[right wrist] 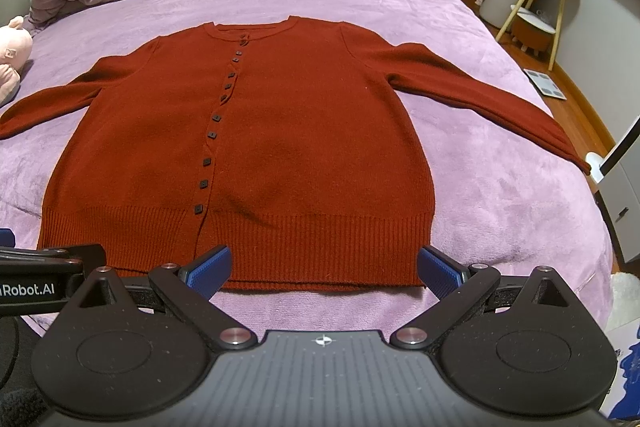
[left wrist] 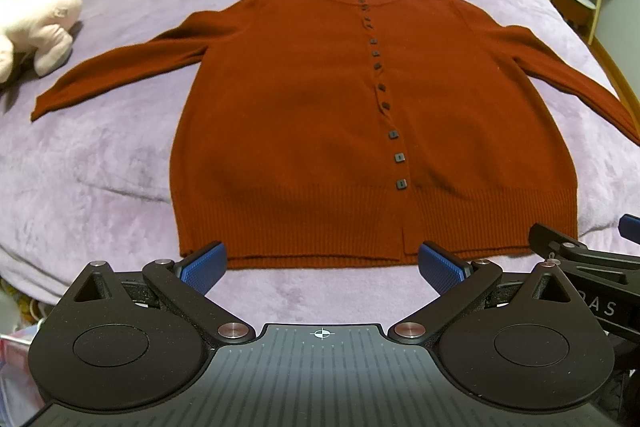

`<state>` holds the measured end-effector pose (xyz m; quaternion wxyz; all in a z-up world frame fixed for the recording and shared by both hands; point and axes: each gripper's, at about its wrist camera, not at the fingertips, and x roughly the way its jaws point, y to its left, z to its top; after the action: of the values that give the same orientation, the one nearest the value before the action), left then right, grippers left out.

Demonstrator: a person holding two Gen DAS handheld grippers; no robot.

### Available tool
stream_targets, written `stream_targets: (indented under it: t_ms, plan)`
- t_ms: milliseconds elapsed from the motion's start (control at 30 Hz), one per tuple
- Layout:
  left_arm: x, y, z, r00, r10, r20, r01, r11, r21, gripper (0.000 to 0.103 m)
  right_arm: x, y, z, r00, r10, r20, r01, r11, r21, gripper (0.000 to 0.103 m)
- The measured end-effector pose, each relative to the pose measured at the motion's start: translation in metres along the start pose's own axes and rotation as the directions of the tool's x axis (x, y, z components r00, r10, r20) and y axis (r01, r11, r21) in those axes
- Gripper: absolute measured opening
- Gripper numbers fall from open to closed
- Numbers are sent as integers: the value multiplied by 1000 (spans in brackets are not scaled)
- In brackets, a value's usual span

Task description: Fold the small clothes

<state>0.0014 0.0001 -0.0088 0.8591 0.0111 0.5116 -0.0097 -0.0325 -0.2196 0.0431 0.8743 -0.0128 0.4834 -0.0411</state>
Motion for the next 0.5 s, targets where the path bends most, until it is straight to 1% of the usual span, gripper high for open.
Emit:
stream_targets:
  t_ms: [500]
  plan:
    - [3,-1,2,1000,-2,-13,2,1000,2,103,2,-1,1,1000,15,-5,-15,1000,14,99]
